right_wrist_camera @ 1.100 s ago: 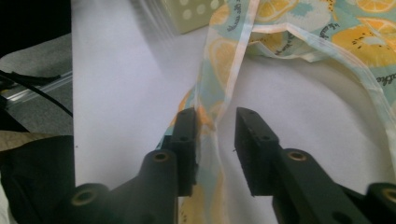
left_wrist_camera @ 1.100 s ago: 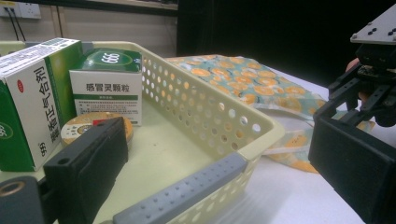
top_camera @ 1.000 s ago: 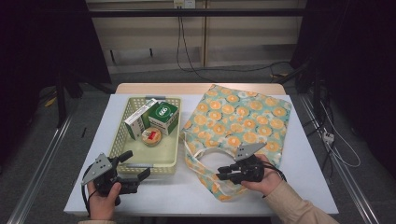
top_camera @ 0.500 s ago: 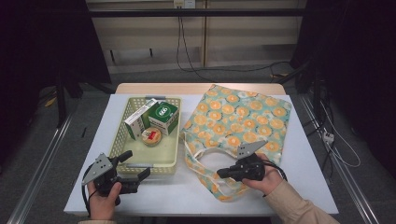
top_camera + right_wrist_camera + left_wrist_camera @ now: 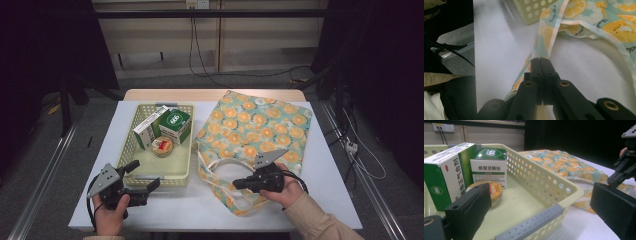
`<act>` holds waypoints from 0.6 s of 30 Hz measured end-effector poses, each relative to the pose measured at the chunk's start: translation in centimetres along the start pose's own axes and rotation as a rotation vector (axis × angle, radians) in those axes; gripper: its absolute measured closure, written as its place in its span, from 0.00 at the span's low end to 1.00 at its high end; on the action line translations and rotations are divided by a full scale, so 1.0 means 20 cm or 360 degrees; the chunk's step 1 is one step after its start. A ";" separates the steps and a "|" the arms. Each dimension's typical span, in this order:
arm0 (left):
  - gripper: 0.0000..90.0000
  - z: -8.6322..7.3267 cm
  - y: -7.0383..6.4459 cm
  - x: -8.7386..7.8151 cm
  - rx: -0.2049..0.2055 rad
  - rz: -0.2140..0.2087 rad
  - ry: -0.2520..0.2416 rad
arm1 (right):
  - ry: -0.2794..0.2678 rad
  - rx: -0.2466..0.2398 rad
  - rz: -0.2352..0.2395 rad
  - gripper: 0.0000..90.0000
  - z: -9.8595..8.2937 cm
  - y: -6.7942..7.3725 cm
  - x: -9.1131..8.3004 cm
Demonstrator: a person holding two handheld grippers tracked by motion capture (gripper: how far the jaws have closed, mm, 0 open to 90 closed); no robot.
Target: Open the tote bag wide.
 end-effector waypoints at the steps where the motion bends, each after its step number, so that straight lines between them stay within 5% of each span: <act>1: 0.04 0.00 0.00 0.00 0.0002 0.0004 0.0001 | -0.0002 -0.0009 -0.0007 1.00 0.00 0.00 0.00; 11: 0.04 -0.01 0.02 0.00 -0.0009 0.0017 0.0002 | -0.0095 0.0062 -0.0027 1.00 0.02 -0.06 -0.10; 18: 0.04 -0.01 0.01 0.00 0.0004 0.0016 0.0017 | -0.0145 0.0096 -0.0109 1.00 0.01 -0.13 -0.17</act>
Point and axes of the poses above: each handheld gripper's, and its own axes: x roughly forward along the jaws, z roughly out of its top, y roughly to its left, the point moved 3 cm from there along x, roughly forward along the jaws, and after that the axes turned 11 degrees about y, right-handed, at the moved point
